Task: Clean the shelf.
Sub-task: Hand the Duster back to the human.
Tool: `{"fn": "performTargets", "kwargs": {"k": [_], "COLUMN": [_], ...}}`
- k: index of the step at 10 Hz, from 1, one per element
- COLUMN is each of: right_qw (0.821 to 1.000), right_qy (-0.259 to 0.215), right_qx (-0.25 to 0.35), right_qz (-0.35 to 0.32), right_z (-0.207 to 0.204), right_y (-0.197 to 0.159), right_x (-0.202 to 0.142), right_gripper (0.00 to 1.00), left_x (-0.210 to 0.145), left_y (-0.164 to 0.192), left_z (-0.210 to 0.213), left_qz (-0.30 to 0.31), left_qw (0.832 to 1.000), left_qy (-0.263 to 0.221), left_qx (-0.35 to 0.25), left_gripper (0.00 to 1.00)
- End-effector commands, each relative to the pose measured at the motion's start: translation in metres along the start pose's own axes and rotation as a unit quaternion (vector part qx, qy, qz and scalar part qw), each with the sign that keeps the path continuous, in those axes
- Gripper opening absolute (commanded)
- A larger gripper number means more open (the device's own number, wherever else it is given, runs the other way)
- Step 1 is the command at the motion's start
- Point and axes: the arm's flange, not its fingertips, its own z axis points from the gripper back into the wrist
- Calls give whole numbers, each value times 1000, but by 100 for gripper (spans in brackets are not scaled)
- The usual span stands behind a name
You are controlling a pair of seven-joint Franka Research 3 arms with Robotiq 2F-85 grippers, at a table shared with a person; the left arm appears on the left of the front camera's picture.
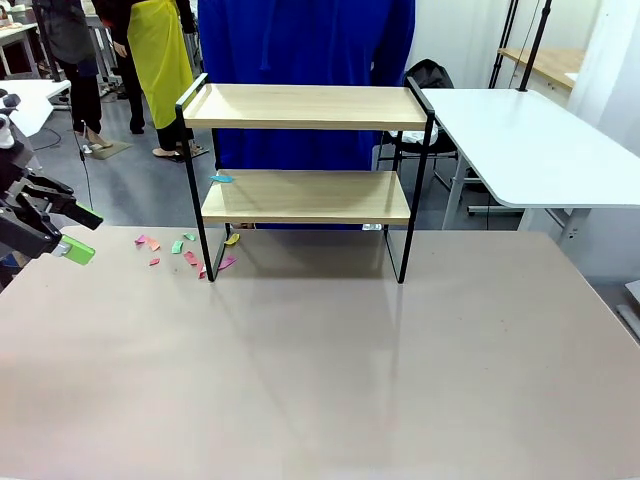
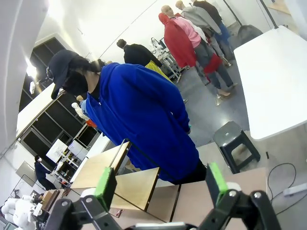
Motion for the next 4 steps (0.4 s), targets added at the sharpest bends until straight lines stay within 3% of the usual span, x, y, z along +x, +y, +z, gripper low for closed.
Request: {"fn": "performTargets", "kwargs": {"k": [1, 4], "right_qw": [1000, 1000], "right_qy": [-5, -5], "right_qx": [-2, -2], "right_qz": [3, 3], "right_z": [0, 0], "right_y": [2, 2], "right_x": [1, 1], "right_gripper": [100, 100], "left_x": [1, 1], "left_y": [0, 0], "left_z": [-1, -1], "left_qz": [-4, -4], "left_qw": [1000, 1000], "left_qy": [-15, -15], "left_qx": [-5, -5], "left_gripper": [100, 100]}}
